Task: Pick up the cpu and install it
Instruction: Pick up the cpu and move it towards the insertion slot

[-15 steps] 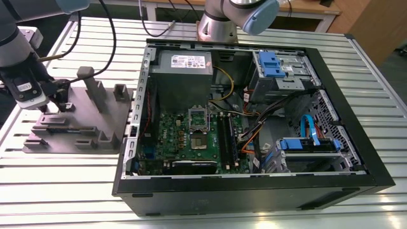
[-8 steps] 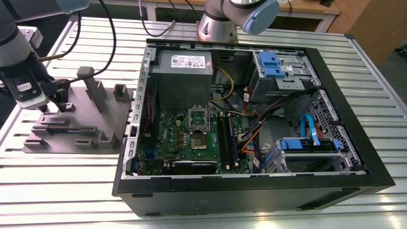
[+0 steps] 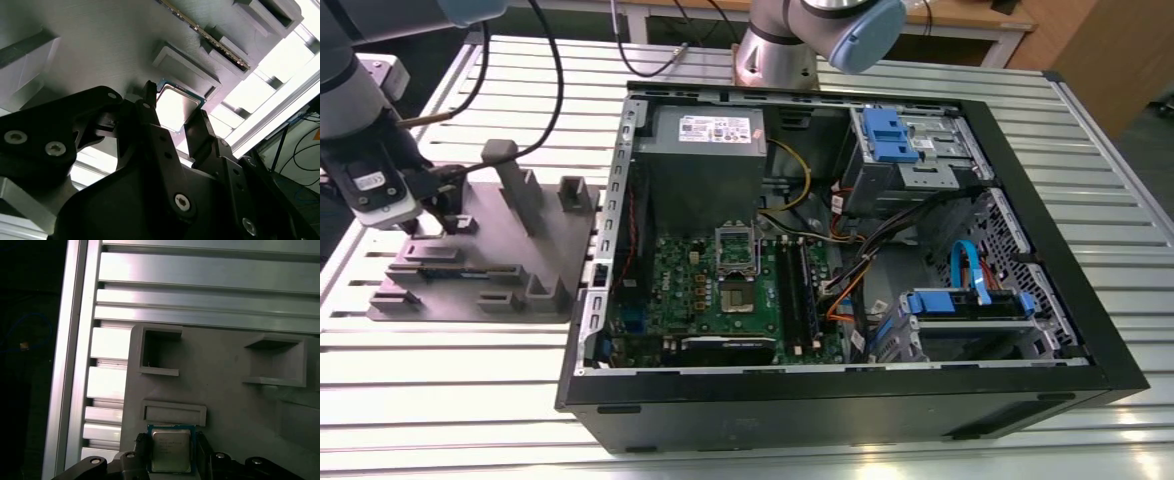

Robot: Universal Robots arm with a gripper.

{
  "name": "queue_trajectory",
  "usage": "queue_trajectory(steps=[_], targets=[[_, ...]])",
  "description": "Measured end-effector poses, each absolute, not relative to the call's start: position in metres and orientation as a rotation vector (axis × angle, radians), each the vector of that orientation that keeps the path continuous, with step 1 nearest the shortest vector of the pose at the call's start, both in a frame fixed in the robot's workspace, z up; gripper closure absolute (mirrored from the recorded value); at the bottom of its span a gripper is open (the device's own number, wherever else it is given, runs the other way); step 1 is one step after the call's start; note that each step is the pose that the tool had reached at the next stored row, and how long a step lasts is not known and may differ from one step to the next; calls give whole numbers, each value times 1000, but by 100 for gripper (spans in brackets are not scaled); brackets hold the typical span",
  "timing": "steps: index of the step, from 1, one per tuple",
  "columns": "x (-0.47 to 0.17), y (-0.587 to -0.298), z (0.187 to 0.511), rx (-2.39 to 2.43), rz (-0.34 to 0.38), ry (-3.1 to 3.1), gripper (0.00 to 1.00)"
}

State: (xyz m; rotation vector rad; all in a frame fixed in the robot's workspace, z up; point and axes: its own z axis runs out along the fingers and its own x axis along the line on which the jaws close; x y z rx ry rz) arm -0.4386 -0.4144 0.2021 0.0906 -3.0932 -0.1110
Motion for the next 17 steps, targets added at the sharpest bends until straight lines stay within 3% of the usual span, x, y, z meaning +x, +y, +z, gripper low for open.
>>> queue_trajectory(steps=[17], targets=[[-439,-414,207,91,-111,-3093,53]])
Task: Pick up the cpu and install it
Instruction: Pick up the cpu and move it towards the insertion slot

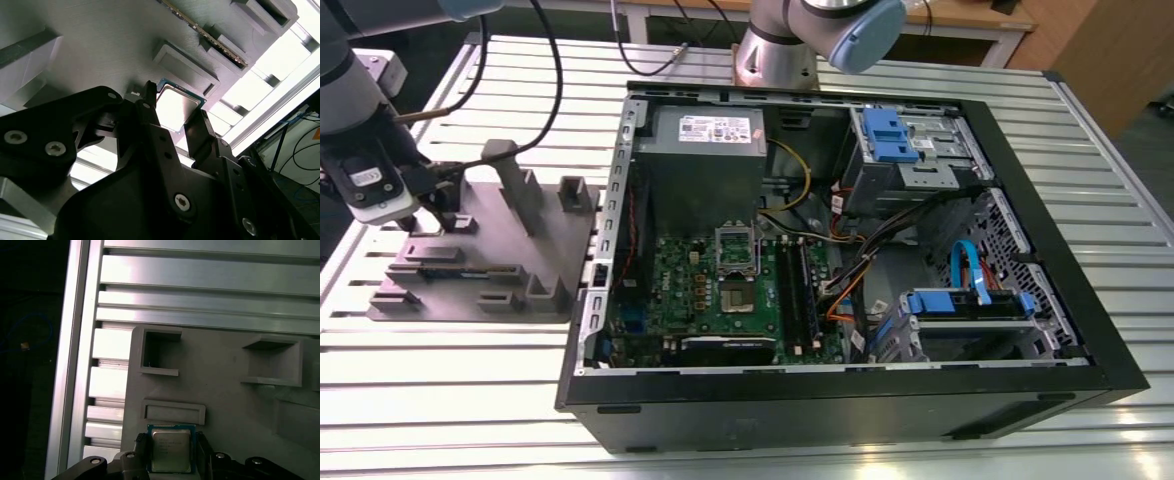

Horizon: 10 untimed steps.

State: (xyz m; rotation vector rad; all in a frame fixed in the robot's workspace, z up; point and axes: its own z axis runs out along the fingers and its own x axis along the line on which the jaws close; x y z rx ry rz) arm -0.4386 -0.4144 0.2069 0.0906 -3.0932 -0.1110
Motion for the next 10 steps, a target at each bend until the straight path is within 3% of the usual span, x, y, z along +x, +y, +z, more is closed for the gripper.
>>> queue_trajectory(steps=[10], targets=[[-439,-414,209,91,-110,-3093,53]])
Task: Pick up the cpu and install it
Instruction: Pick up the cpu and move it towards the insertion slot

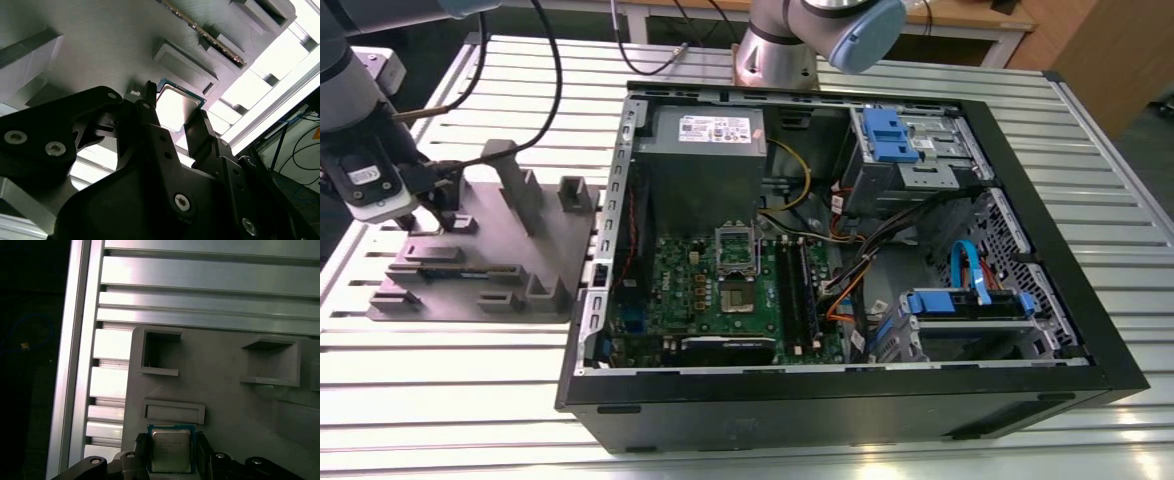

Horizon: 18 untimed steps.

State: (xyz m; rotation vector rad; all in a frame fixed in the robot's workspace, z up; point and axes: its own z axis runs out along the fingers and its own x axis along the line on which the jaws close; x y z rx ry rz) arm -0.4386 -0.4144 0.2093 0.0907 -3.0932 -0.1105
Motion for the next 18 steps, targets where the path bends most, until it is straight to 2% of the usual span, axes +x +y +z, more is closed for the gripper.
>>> queue_trajectory(steps=[18], targets=[[-439,-414,215,91,-110,-3093,53]])
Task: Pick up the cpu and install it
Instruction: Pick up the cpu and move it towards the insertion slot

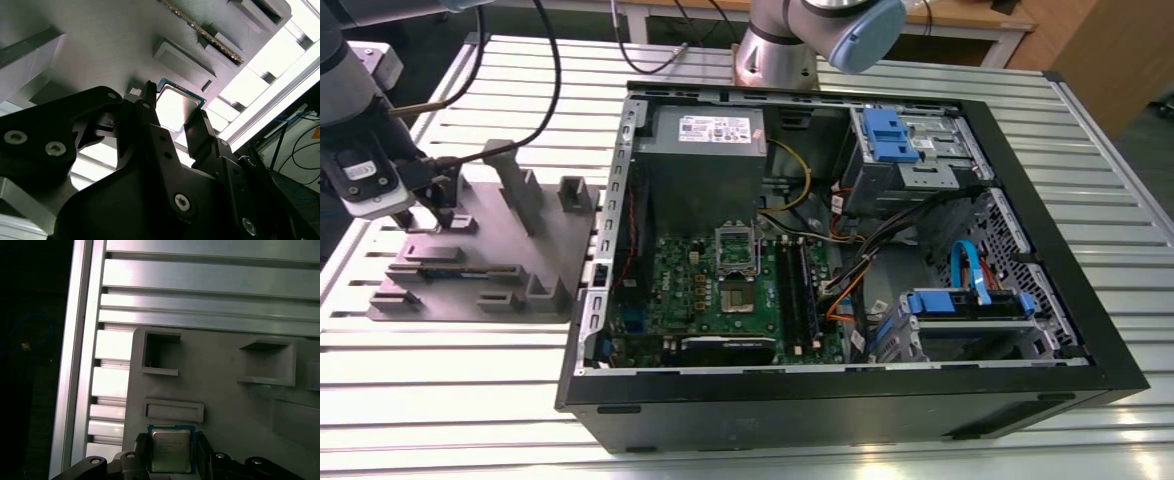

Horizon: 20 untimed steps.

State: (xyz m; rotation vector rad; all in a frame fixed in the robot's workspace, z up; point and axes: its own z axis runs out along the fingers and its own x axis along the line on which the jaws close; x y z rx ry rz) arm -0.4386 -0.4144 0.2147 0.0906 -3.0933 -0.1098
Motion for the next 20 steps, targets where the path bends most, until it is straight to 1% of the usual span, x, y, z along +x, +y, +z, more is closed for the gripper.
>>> queue_trajectory(steps=[20], targets=[[-439,-414,234,91,-109,-3093,53]])
